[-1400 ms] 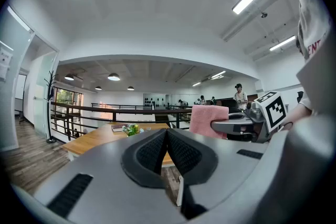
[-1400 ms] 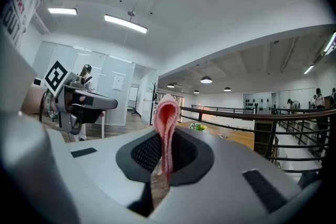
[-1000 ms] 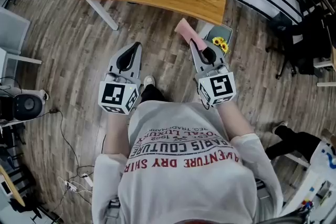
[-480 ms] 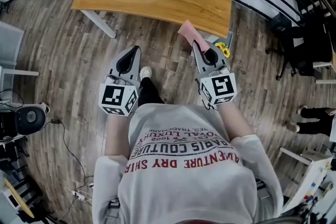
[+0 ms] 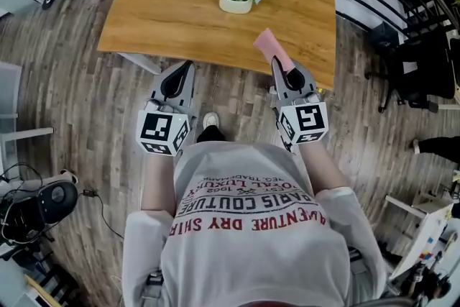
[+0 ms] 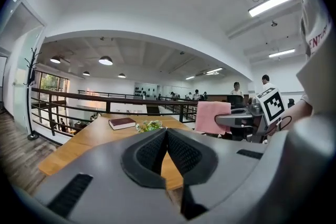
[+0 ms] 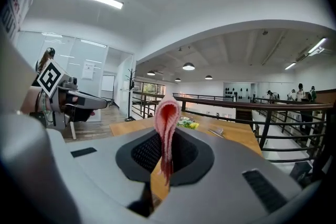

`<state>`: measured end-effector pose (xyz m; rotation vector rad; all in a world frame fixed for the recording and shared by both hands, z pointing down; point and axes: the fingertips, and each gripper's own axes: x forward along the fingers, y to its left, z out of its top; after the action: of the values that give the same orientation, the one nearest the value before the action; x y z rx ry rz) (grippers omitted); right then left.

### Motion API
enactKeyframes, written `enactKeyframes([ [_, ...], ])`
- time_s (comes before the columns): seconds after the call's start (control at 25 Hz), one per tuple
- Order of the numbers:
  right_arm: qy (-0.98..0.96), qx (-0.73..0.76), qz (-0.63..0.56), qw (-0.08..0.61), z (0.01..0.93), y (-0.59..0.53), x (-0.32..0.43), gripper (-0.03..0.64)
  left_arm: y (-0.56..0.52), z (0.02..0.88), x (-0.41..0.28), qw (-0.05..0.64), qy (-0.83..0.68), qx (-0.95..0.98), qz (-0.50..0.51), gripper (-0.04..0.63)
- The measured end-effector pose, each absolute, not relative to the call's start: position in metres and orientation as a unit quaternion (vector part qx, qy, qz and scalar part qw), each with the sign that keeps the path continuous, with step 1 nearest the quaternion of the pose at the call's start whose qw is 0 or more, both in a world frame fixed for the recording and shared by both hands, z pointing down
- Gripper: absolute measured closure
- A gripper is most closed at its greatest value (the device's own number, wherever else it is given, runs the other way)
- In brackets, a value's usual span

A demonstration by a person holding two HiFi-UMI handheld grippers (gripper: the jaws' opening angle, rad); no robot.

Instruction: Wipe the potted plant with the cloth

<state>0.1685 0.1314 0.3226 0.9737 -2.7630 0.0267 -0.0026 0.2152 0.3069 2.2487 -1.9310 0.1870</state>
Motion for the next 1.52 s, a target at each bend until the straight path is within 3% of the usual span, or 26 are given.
enactKeyframes([
  [0.36,-0.91,0.392,0.029,0.134,0.345,0.054,0.12,0.58,0.126,0.33,-0.061,0.116,-0.591,0.794,0.079,0.58],
  [0.84,-0.892,0.415,0.036,0.176,0.372,-0.071,0.133,0.58,0.012,0.372,-0.038,0.15,-0.535,0.825,0.1,0.58],
  [1.2,-0.902,0.34,0.06,0.262,0.453,-0.149,0.127,0.58,-0.045,0.441,-0.029,0.19,-0.533,0.814,0.131,0.58],
  [1.52,-0.926,0.192,0.034,0.323,0.518,-0.176,0.07,0.58,-0.074,0.483,-0.03,0.221,-0.527,0.807,0.151,0.58],
])
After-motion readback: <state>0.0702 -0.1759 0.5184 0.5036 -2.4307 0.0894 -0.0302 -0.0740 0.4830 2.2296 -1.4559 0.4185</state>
